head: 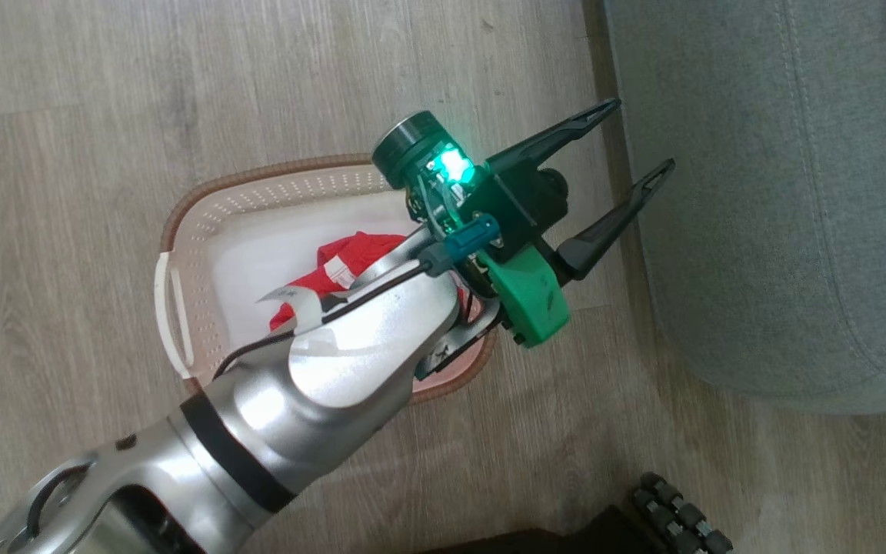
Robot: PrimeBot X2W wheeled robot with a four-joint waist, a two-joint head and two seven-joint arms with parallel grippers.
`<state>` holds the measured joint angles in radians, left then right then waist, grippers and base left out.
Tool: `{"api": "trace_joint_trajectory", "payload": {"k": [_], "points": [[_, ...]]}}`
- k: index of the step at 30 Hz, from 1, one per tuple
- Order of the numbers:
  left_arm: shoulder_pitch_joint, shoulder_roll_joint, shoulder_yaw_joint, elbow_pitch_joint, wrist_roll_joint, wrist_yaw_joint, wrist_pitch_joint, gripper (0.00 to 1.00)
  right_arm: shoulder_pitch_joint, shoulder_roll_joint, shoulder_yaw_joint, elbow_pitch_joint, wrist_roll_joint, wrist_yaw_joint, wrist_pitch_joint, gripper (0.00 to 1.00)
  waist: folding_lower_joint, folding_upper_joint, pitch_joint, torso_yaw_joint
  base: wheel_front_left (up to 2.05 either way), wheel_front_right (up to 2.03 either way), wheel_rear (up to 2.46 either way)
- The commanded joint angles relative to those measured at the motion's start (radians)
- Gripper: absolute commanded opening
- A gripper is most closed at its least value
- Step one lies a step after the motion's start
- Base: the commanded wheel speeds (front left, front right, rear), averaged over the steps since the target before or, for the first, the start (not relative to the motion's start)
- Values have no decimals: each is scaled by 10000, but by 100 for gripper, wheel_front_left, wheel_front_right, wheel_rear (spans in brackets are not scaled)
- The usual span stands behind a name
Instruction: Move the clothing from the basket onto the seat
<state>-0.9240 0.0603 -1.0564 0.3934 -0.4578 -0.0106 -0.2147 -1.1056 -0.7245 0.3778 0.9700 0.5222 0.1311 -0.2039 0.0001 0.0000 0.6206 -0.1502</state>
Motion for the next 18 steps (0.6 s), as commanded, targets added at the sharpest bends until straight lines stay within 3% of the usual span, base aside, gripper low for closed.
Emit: {"api": "trace_joint_trajectory", "payload": {"k": [1, 8, 9, 11, 12, 13, 18], "points": [[-260, -98, 143, -330, -112, 73, -111, 100, 47, -223, 328, 125, 212, -4, 356, 0, -1, 0, -60, 80, 0, 0, 0], [-179, -99, -15, -227, -425, 283, -267, 100, 183, -325, 1526, 863, 1292, -4, 1577, 0, -1, 0, -344, 154, 0, 0, 0], [-172, -99, -21, -204, -458, 303, -282, 100, 184, -334, 1656, 884, 1394, -4, 1604, 7, -1, 0, -393, 140, 0, 0, 0], [-152, -100, -30, -159, -517, 342, -310, 100, 175, -330, 1904, 927, 1579, -4, 1631, 43, -1, 0, -506, 95, 0, 0, 0], [-142, -100, -37, -143, -541, 360, -322, 100, 150, -330, 2005, 957, 1663, -4, 1631, 90, -1, 0, -563, 68, 0, 0, 0], [-133, -100, -44, -124, -555, 369, -336, 100, 114, -331, 2105, 982, 1737, -4, 1611, 100, -1, 0, -635, 39, 0, 0, 0], [-32, -100, -2, -2, -661, 365, -395, 100, 7, -272, 2641, 1036, 2069, -4, 1479, 100, -1, 0, -1108, -107, 0, 0, 0]]}}
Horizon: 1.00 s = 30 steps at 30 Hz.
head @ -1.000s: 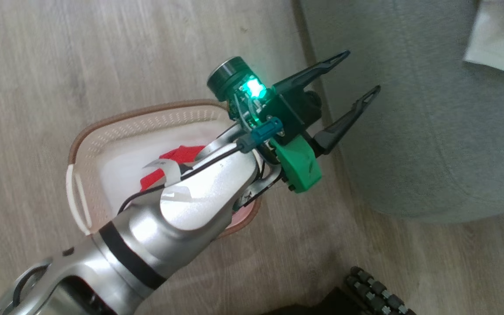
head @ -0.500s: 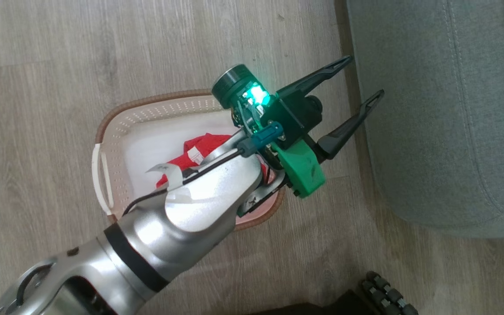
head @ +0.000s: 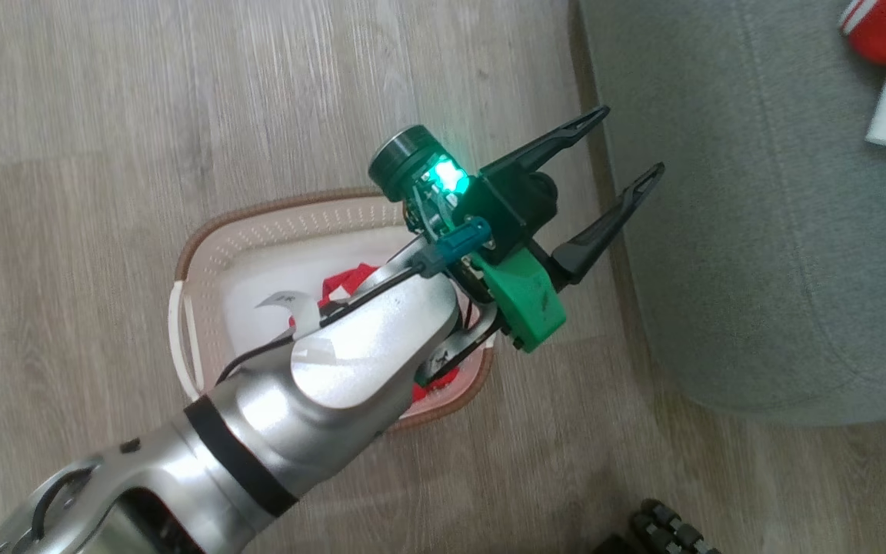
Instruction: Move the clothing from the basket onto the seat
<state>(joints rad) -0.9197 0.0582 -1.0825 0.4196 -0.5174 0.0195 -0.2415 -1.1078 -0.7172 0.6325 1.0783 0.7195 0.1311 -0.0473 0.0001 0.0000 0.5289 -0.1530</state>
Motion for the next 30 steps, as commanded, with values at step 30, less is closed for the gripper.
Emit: {"api": "trace_joint_trajectory", "payload": {"k": [30], "points": [[2594, 1607, 2273, -1650, -532, 763, -201, 100, 767, -1173, 1940, -3366, 2152, -4, -2079, 100, -1, 0, -4005, 65, 0, 0, 0]]}}
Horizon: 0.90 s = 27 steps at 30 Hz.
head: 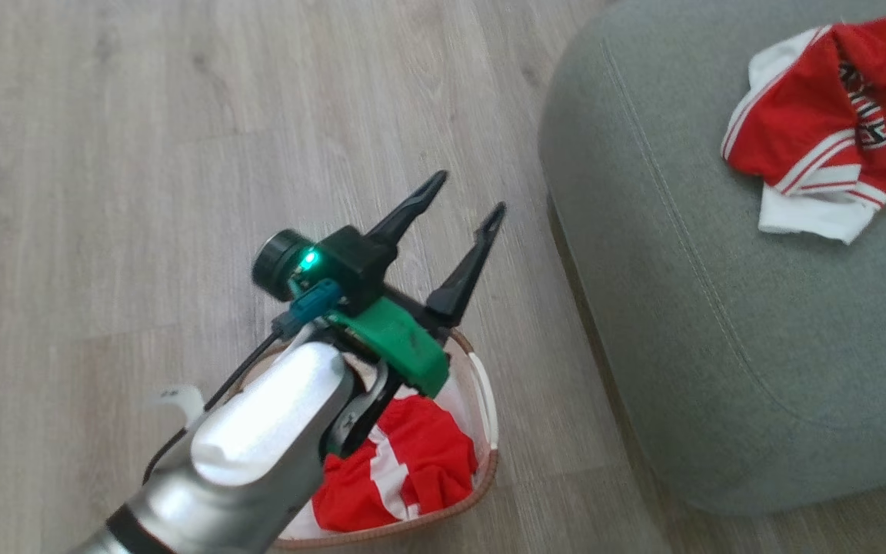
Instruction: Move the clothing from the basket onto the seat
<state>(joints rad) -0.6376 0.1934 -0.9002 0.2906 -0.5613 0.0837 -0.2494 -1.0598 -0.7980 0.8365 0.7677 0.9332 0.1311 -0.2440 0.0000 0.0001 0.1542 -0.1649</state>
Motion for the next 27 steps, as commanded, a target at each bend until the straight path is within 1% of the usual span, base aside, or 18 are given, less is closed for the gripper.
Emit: {"api": "trace_joint_trajectory", "payload": {"k": [1, 7, 9, 11, 14, 17, 19, 20, 21, 22, 23, 24, 27], "points": [[-136, 347, 497, -411, -59, 171, -123, 100, 400, -378, -152, -447, 21, -4, -131, 100, 0, -1, -362, 258, 0, 0, 0], [623, 765, 885, -789, -174, 474, -123, 100, 1648, -460, -636, -1562, -8, -4, -171, 100, 0, -1, -793, 757, 0, 0, 0], [878, 1005, 1055, -908, -97, 689, -123, 100, 2181, -404, -1134, -1978, -114, -4, -173, 100, 0, -1, -866, 908, 0, 0, 0], [1252, 1197, 1375, -1114, -149, 917, -123, 100, 2848, -214, -1797, -2384, -286, -4, -174, 100, 0, -1, -965, 1036, 0, 0, 0], [1900, 1521, 1843, -1384, -193, 1220, -123, 100, 4090, 232, -2923, -2938, -583, -4, -175, 100, 0, -1, -1115, 1262, 0, 0, 0], [2501, 1748, 2393, -1706, -197, 1476, -123, 100, 5360, 665, -3994, -3376, -1245, -4, -176, 100, 0, -1, -1213, 1497, 0, 0, 0], [2902, 1844, 2816, -1938, -118, 1678, -124, 100, 6073, 1075, -4619, -3601, -1669, -4, -176, 100, 0, -1, -1282, 1601, 0, 0, 0], [3097, 1865, 3011, -2048, -70, 1755, -124, 100, 6392, 1289, -4916, -3718, -1852, -4, -176, 100, 0, -1, -1317, 1658, 0, 0, 0], [3097, 1865, 3011, -2048, -70, 1755, -124, 100, 6392, 1289, -4916, -3718, -1852, -4, -176, 100, 0, -1, -1317, 1658, 0, 0, 0], [3281, 1872, 3193, -2149, 3, 1835, -124, 100, 6691, 1506, -5193, -3856, -2082, -4, -176, 100, 0, -1, -1351, 1726, 0, 0, 0], [3464, 1868, 3367, -2238, 69, 1895, -124, 100, 6978, 1749, -5445, -4014, -2257, -4, -176, 100, 0, -1, -1383, 1782, 0, 0, 0], [3811, 1828, 3708, -2383, 210, 1974, -124, 100, 7515, 2185, -5896, -4356, -2596, -4, -177, 100, 0, -1, -1445, 1892, 0, 0, 0], [4335, 1691, 4202, -2545, 403, 2021, -124, 100, 8214, 2824, -6575, -4986, -3093, -4, -177, 100, 0, -1, -1540, 2002, 0, 0, 0]]}}
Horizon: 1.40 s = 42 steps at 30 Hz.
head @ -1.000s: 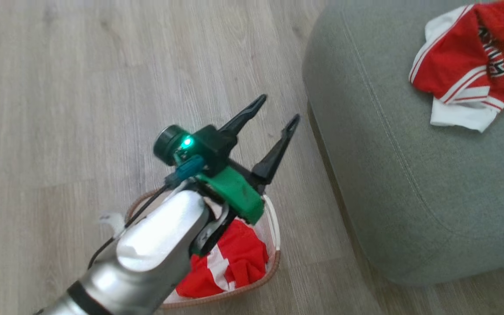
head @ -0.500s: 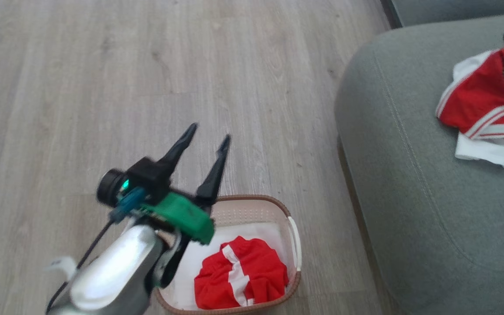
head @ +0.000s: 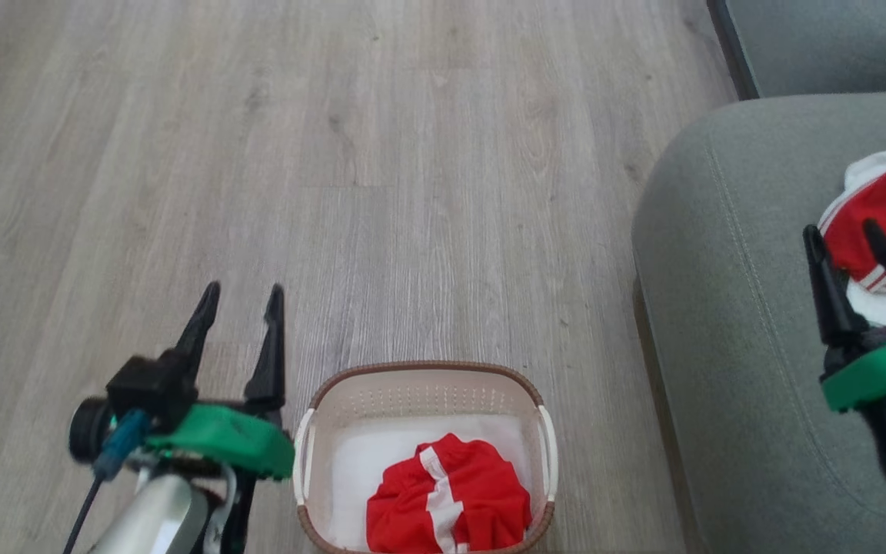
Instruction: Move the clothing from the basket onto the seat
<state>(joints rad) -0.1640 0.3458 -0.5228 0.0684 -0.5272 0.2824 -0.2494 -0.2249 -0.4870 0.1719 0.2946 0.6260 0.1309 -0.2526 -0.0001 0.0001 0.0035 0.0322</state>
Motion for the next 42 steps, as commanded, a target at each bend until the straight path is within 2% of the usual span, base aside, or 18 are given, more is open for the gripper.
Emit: {"api": "trace_joint_trajectory", "payload": {"k": [1, 7, 12, 18, 30, 42], "points": [[-236, 121, 587, -359, 150, 37, -124, 100, 98, -74, -125, -484, -184, -2, -90, 100, 1, -1, -51, 69, 0, 0, 0], [577, -319, 1654, -376, 747, -133, -124, 100, 1251, 1096, -924, -1570, -1067, -2, -91, 100, 1, -1, -59, 279, 0, 0, 0], [1127, -763, 2254, -376, 1548, -494, -124, 100, 1730, 1768, -1391, -2066, -2104, -2, -91, 100, 1, -1, -6, 389, 0, 0, 0], [1483, -1263, 2839, -270, 2318, -978, -124, 100, 1911, 2329, -1650, -2290, -2735, -2, -91, 100, 1, -1, 67, 452, 0, 0, 0], [1530, -1977, 3592, -21, 3111, -1812, -124, 100, 1898, 2433, -1794, -2300, -2795, -2, -91, 100, 1, -1, 113, 371, 0, 0, 0], [1523, -2384, 4037, 10, 3551, -2260, -124, 100, 1941, 2449, -1570, -2244, -2714, -2, -91, 100, 1, -1, 74, 181, 0, 0, 0]]}}
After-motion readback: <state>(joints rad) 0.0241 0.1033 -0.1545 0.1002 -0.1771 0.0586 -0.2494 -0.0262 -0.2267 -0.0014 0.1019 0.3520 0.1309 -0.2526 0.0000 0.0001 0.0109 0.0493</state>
